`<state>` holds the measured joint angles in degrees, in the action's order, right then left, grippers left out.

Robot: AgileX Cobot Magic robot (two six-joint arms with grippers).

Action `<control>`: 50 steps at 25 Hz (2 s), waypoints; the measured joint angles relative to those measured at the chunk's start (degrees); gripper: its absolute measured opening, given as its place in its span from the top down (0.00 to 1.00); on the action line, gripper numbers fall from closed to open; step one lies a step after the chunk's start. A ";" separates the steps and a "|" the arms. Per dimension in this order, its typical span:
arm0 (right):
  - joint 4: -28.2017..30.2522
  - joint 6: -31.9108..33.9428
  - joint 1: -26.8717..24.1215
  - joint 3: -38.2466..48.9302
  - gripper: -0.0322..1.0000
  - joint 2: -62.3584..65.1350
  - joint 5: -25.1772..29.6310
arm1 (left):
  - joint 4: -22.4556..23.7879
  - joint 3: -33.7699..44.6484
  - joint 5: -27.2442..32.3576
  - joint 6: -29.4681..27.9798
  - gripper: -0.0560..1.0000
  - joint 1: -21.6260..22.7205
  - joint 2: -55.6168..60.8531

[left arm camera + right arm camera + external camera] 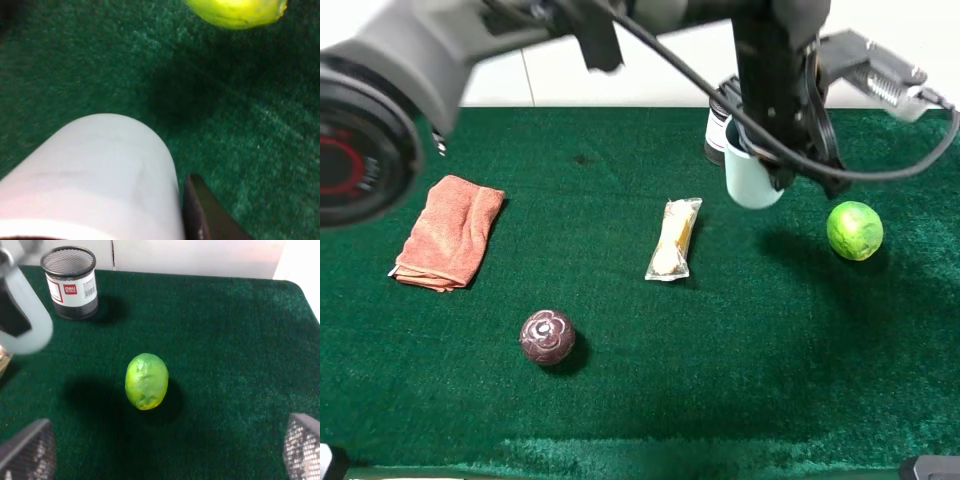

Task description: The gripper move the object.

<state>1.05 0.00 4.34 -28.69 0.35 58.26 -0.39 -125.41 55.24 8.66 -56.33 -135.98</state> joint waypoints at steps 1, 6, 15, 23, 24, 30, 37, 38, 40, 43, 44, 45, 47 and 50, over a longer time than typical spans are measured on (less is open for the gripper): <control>0.00 0.00 0.00 0.00 0.29 0.00 0.00 | 0.00 0.00 -0.54 -0.23 0.86 -0.13 -0.62; 0.00 0.00 0.00 0.00 0.29 0.00 0.00 | -0.19 0.00 -2.95 -0.98 0.86 -0.32 -2.98; 0.00 0.00 0.00 0.00 0.29 0.00 0.00 | -0.43 0.00 -5.17 -2.28 0.86 -0.32 -5.68; -0.01 0.00 0.00 0.00 0.29 0.00 -0.04 | -1.94 0.00 -6.03 -3.29 0.86 -0.32 -8.30; -0.01 0.00 0.00 0.00 0.29 0.00 -0.04 | -2.16 0.00 -6.03 -3.31 0.86 -0.32 -8.60; -0.01 0.00 0.00 0.00 0.29 0.00 -0.04 | -2.58 0.00 -6.35 -3.66 0.86 -0.32 -8.73; -0.01 0.00 0.00 0.00 0.29 0.00 -0.04 | -2.58 -0.02 -6.10 -3.84 0.86 -0.32 -8.73; -0.01 0.00 0.00 0.00 0.29 0.00 -0.04 | -2.58 -0.02 -6.08 -3.84 0.86 -0.32 -8.73; -0.01 0.00 0.00 0.00 0.29 0.00 -0.04 | -2.58 -0.02 -6.04 -3.84 0.86 -0.32 -8.73; -0.01 0.00 0.00 0.00 0.29 0.00 -0.04 | -2.58 -0.02 -6.04 -3.84 0.86 -0.32 -8.73; -0.01 0.00 0.00 0.00 0.29 0.00 -0.04 | -2.58 -0.02 -6.02 -3.84 0.85 -0.32 -8.73; -0.01 0.00 0.00 0.00 0.29 0.00 -0.04 | -2.77 -0.02 -5.83 -3.84 0.83 -0.32 -8.73; -0.01 0.00 0.00 0.00 0.29 0.00 -0.04 | -2.83 -0.02 -5.13 -3.88 0.75 -0.32 -8.95; -0.01 0.00 0.00 0.00 0.29 0.00 -0.04 | -2.89 -0.02 -5.01 -4.01 0.58 -0.32 -9.16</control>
<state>1.03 0.00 4.34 -28.69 0.35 58.23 -3.28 -125.43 50.23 4.65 -56.65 -145.13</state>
